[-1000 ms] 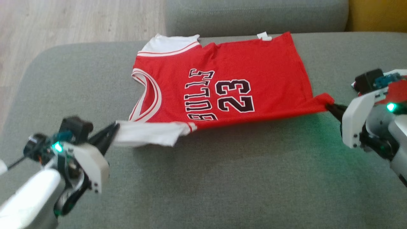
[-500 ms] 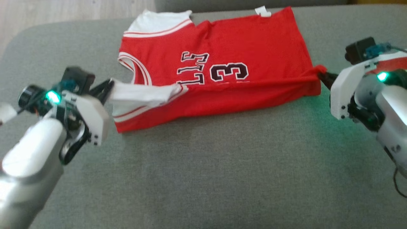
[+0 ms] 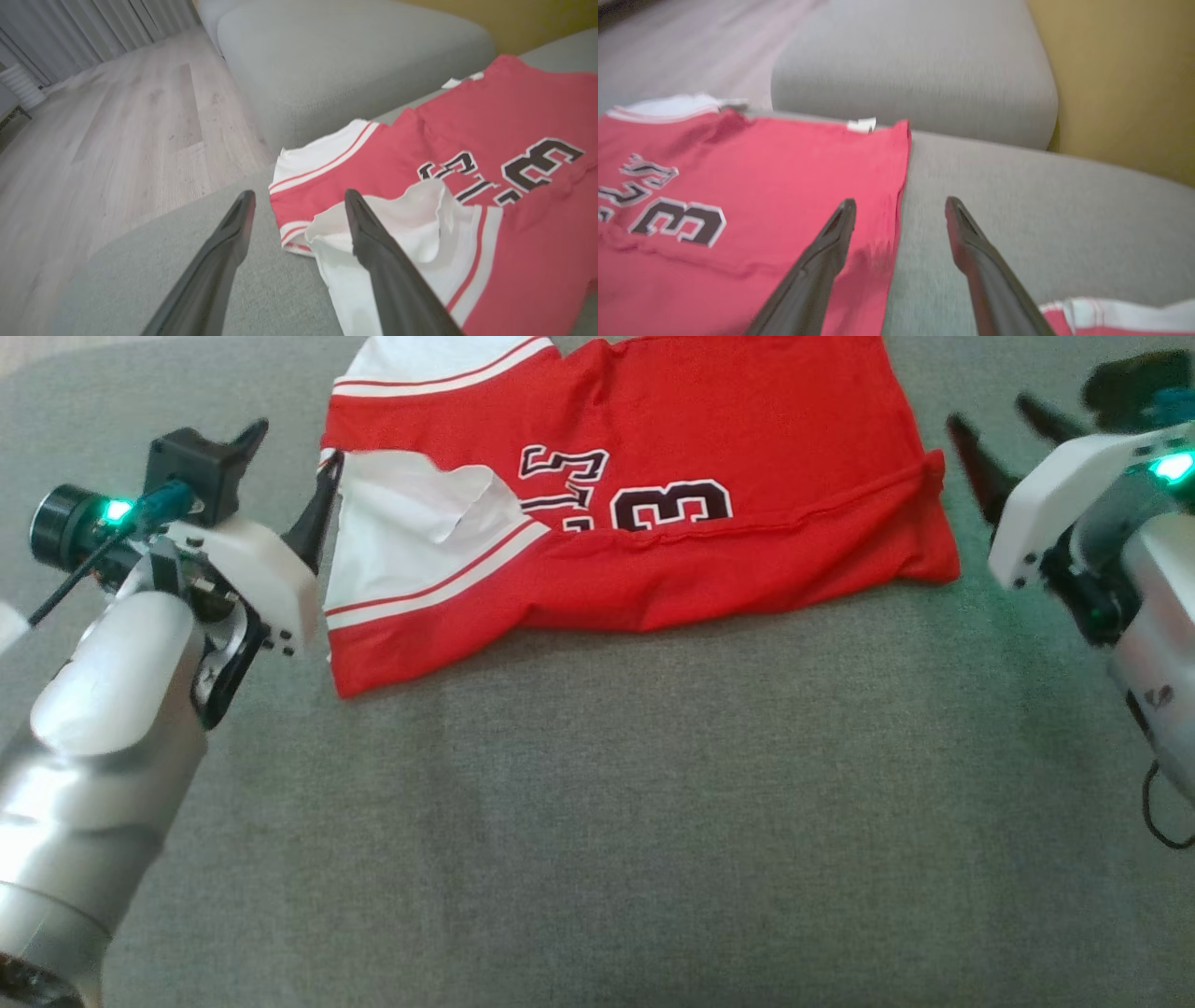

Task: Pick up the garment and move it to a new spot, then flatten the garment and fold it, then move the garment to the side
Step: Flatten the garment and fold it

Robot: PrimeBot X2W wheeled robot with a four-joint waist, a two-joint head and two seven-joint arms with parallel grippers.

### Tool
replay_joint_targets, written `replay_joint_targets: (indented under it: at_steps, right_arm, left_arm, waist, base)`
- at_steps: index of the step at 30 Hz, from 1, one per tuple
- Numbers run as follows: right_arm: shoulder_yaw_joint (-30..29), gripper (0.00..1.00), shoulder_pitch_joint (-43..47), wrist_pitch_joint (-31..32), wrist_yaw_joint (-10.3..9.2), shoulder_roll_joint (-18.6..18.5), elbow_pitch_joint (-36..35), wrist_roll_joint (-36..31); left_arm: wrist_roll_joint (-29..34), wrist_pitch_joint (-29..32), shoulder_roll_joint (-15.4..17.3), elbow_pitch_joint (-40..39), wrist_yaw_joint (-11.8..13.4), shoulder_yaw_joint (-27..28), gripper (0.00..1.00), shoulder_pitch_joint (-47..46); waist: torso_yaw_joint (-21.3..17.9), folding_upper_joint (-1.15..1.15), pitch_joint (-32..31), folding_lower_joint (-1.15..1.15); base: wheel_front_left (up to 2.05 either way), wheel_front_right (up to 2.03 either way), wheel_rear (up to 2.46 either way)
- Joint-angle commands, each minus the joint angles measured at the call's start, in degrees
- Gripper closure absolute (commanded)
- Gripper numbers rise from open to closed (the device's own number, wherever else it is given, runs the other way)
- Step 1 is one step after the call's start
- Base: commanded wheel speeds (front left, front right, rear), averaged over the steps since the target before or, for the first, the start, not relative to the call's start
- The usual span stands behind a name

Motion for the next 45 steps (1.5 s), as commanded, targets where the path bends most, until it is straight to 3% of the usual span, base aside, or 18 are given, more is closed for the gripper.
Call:
replay_joint_targets:
  at_steps: [1,5,9,14,15,20,24,28,34,38,45]
  right_arm:
    - [-1.70,0.00,-1.66,-5.05,0.37,0.42,0.23,-0.78]
    - [-5.15,0.00,-2.28,-15.50,0.37,2.25,3.31,-2.47]
    - [-11.44,0.00,-1.64,-18.56,0.37,4.09,3.19,-3.69]
    - [-26.78,0.00,6.86,-18.65,0.37,6.66,-9.42,-13.09]
    - [-26.78,0.00,6.86,-18.65,0.37,6.66,-9.42,-13.09]
    - [-38.67,0.00,21.73,-18.66,0.37,14.96,-22.93,-26.36]
    - [-45.12,0.00,31.65,-18.66,0.37,20.20,-30.51,-31.64]
    - [-45.73,0.00,38.98,-18.67,0.37,21.39,-35.27,-34.64]
    - [-43.35,0.00,45.72,-18.67,0.37,21.47,-37.64,-31.25]
    - [-42.74,0.00,45.78,-18.67,0.37,21.48,-38.74,-30.22]
    - [-42.01,0.00,43.20,-18.67,0.37,21.49,-41.31,-29.57]
  left_arm:
    - [0.52,-3.50,1.20,-0.17,1.11,3.22,0.00,-3.65]
    - [-0.69,-11.32,-1.05,0.96,3.36,5.85,0.00,-3.77]
    - [-2.37,-17.21,-2.90,-0.08,5.80,9.09,0.00,-2.18]
    - [-2.28,-18.74,-4.32,-6.60,8.83,13.41,0.00,3.42]
    - [-2.28,-18.74,-4.32,-6.60,8.83,13.41,0.00,3.42]
    - [-0.11,-18.78,-6.52,-17.21,11.85,20.30,0.00,14.88]
    - [1.48,-18.79,-9.54,-23.56,12.30,25.60,0.00,25.02]
    - [3.24,-18.80,-12.77,-25.58,11.11,29.36,0.00,33.33]
    - [6.07,-18.80,-16.68,-25.25,8.78,33.17,0.00,39.56]
    - [7.87,-18.80,-17.78,-23.77,7.03,34.98,0.00,39.56]
    - [8.90,-16.72,-17.45,-12.66,5.15,34.35,0.00,33.29]
  waist:
    - [0.41,0.00,-0.35,-0.01]
    - [1.14,0.00,-1.75,-0.01]
    - [1.78,0.00,-3.61,-0.01]
    - [2.00,0.00,-5.80,-0.01]
    - [2.00,0.00,-5.80,-0.01]
    - [1.64,0.00,-7.97,-0.01]
    - [1.07,0.00,-9.28,-0.01]
    - [0.73,0.00,-10.54,-0.01]
    - [-0.10,0.00,-11.30,-0.01]
    - [-0.75,0.00,-10.40,-0.01]
    - [-2.31,0.00,-6.22,-0.01]
  base:
    - [0.00,0.00,0.00]
    - [0.00,0.00,0.00]
    - [0.00,0.00,0.00]
    - [0.00,0.00,0.00]
    - [0.00,0.00,0.00]
    - [0.00,0.00,0.00]
    - [0.00,0.00,0.00]
    - [0.00,0.00,0.00]
    - [0.00,0.00,0.00]
    - [0.00,0.00,0.00]
    - [0.00,0.00,0.00]
